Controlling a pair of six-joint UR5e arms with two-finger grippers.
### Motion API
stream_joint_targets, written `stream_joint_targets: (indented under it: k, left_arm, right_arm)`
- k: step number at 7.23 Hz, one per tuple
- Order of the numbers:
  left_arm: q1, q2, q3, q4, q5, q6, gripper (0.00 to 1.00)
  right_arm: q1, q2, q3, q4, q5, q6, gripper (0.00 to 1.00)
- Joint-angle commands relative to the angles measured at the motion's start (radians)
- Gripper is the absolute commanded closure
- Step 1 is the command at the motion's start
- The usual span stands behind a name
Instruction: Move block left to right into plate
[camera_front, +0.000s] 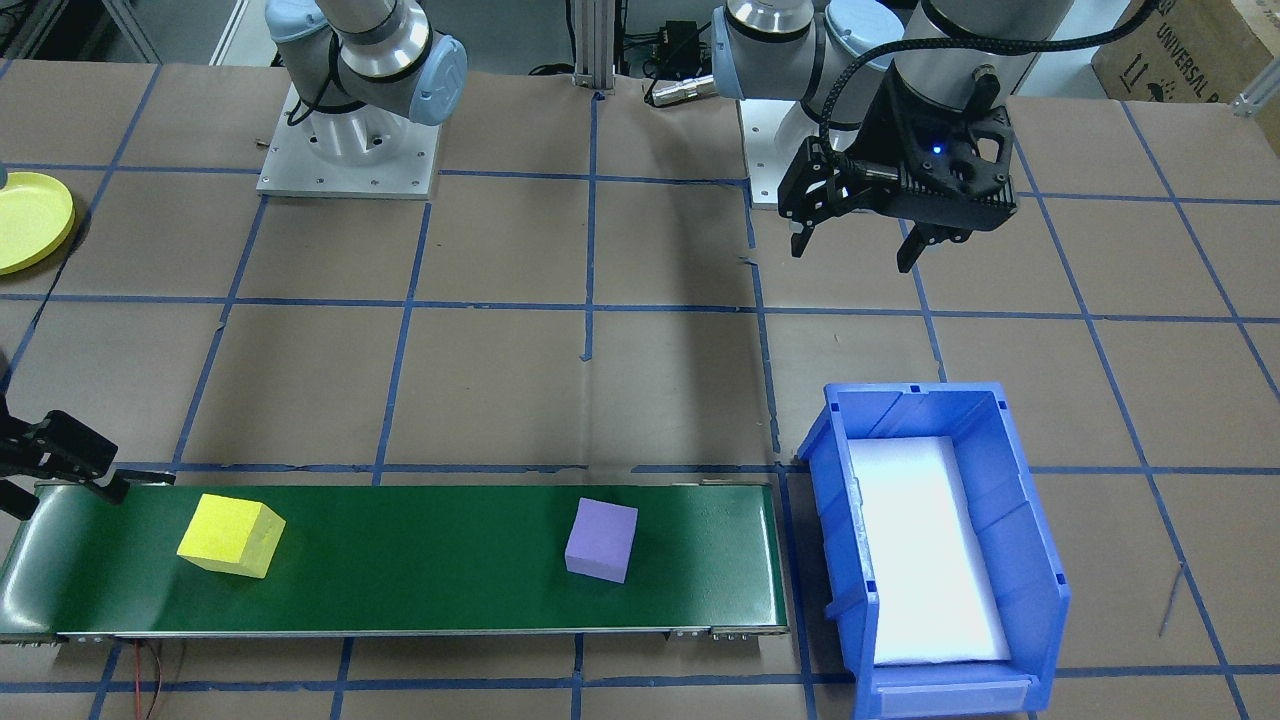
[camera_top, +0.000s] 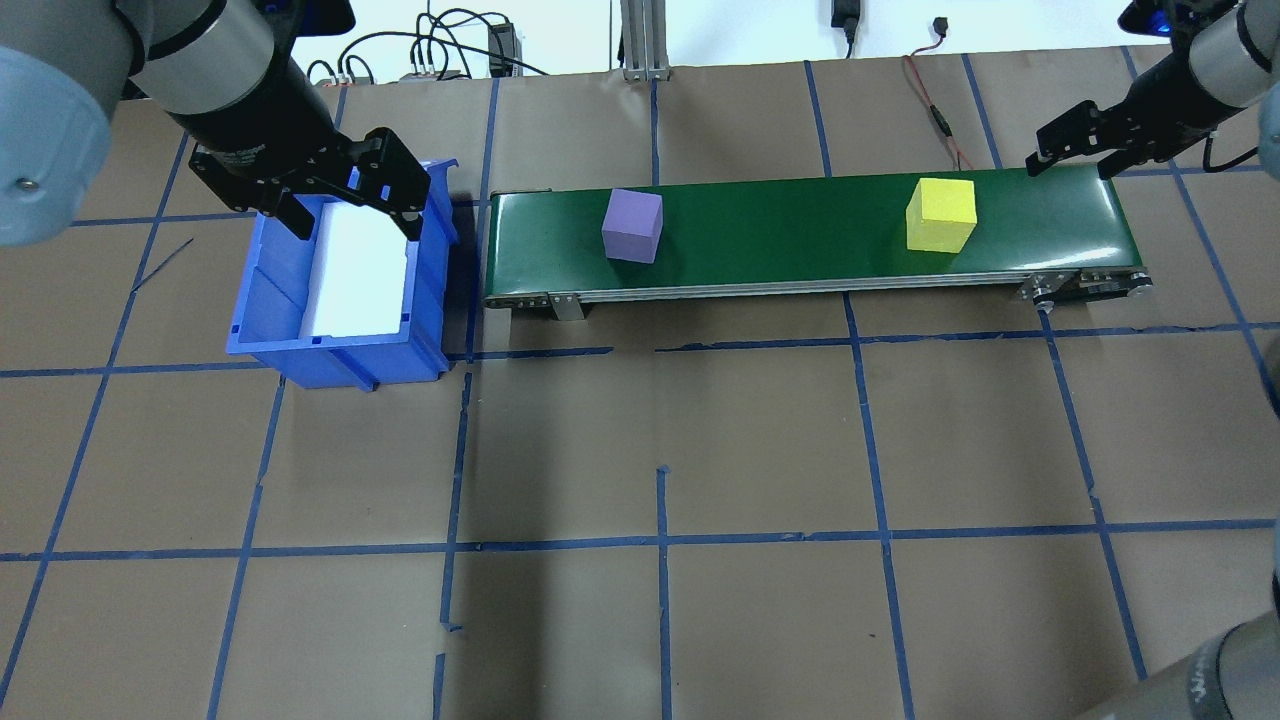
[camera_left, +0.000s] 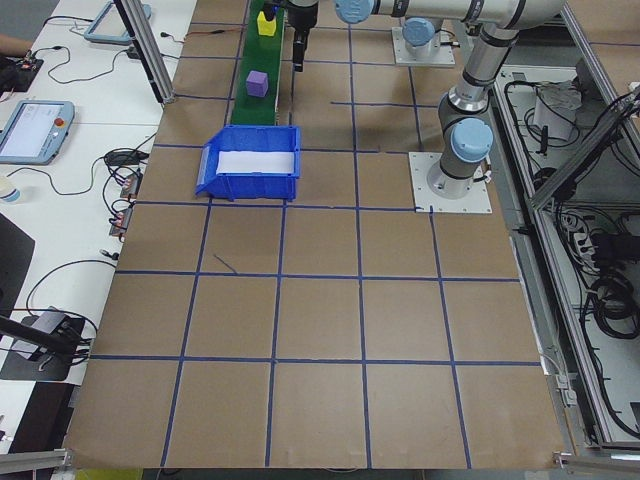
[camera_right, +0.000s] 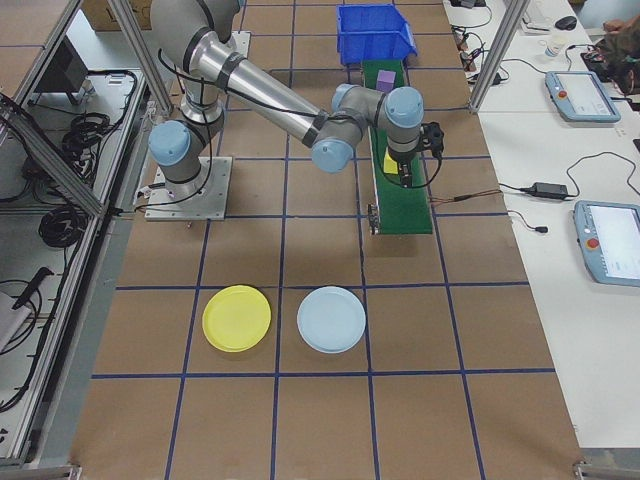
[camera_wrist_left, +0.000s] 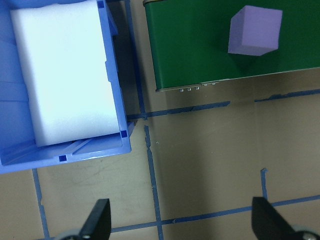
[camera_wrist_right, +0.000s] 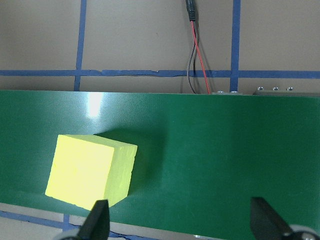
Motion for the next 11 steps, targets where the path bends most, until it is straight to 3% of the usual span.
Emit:
stream_joint_targets:
  k: [1, 9, 11]
  left_arm:
    - [0.006, 0.002, -0.01, 0.007, -0.001, 0.007, 0.0]
    - [0.015, -0.001, -0.01, 0.056, -0.003, 0.01, 0.0]
    - [0.015, -0.001, -0.01, 0.056, -0.004, 0.01, 0.0]
  right_arm:
    - [0.0, 0.008, -0.002, -0.001, 0.002, 0.001, 0.0]
    - [0.0, 0.03, 0.003, -0.008, 0.0, 0.045, 0.0]
    - [0.0, 0.096, -0.029, -0.037, -0.011, 0.056, 0.0]
